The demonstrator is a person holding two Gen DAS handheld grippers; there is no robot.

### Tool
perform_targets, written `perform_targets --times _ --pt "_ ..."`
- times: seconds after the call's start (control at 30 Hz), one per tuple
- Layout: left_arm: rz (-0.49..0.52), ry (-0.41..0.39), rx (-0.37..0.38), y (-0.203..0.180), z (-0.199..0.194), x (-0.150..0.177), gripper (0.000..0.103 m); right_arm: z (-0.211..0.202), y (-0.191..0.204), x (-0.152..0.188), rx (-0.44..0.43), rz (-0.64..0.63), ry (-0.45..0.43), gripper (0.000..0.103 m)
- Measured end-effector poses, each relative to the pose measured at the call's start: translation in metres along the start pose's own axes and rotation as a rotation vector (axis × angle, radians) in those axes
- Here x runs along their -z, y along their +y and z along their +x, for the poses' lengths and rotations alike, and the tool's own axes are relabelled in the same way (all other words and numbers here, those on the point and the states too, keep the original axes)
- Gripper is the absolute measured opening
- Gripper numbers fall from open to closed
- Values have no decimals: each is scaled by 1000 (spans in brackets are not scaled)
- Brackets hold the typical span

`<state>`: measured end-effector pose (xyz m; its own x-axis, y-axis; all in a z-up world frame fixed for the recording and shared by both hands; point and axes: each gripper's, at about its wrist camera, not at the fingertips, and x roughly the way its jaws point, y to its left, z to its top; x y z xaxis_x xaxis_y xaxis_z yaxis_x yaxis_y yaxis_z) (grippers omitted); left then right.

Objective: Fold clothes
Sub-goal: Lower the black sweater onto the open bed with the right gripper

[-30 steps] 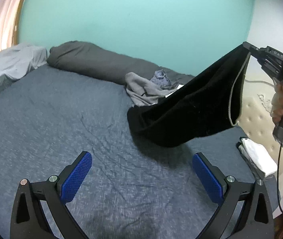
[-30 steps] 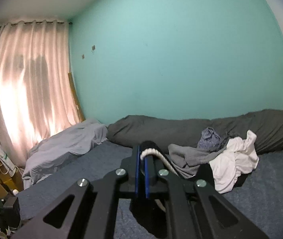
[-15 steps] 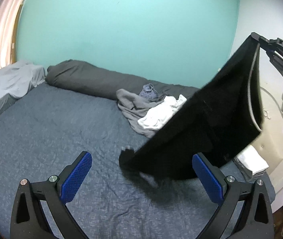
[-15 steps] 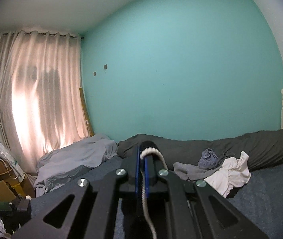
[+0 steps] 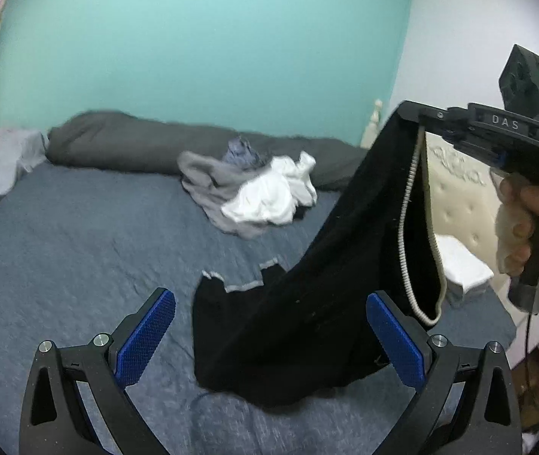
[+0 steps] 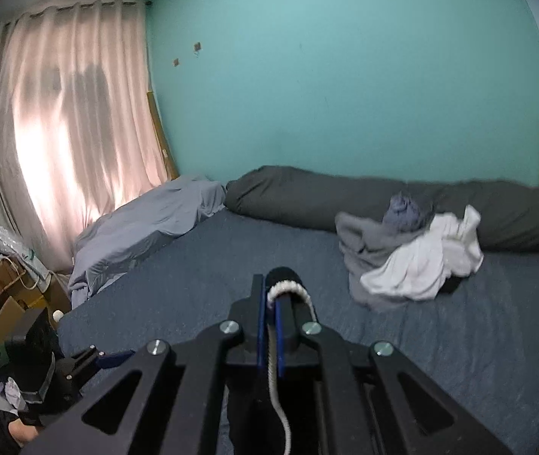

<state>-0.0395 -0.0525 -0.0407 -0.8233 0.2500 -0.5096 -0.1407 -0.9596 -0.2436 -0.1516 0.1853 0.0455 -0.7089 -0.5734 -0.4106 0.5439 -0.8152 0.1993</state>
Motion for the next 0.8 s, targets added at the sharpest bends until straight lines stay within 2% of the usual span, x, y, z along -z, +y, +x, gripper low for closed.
perform_targets --times 0.23,0.3,0.5,0.53,0.6,0.63,0.73,0.8 --pt "-43 97 12 16 57 39 103 61 -31 58 3 36 162 5" --pt "-39 125 10 20 75 48 103 76 -42 76 8 48 184 5" --pt "-42 203 1 29 121 76 103 121 -87 121 26 182 267 8" --pt "-50 212 1 31 128 79 103 126 -92 127 31 190 291 12" --pt "-52 223 -4 33 135 86 103 136 -100 141 45 200 337 26" --pt "-51 227 -7 34 138 88 103 139 -104 149 53 199 347 35" --pt "-50 238 -12 38 149 92 103 138 -115 163 58 215 363 53" --pt "-50 243 -12 40 156 94 103 137 -124 170 75 231 376 57"
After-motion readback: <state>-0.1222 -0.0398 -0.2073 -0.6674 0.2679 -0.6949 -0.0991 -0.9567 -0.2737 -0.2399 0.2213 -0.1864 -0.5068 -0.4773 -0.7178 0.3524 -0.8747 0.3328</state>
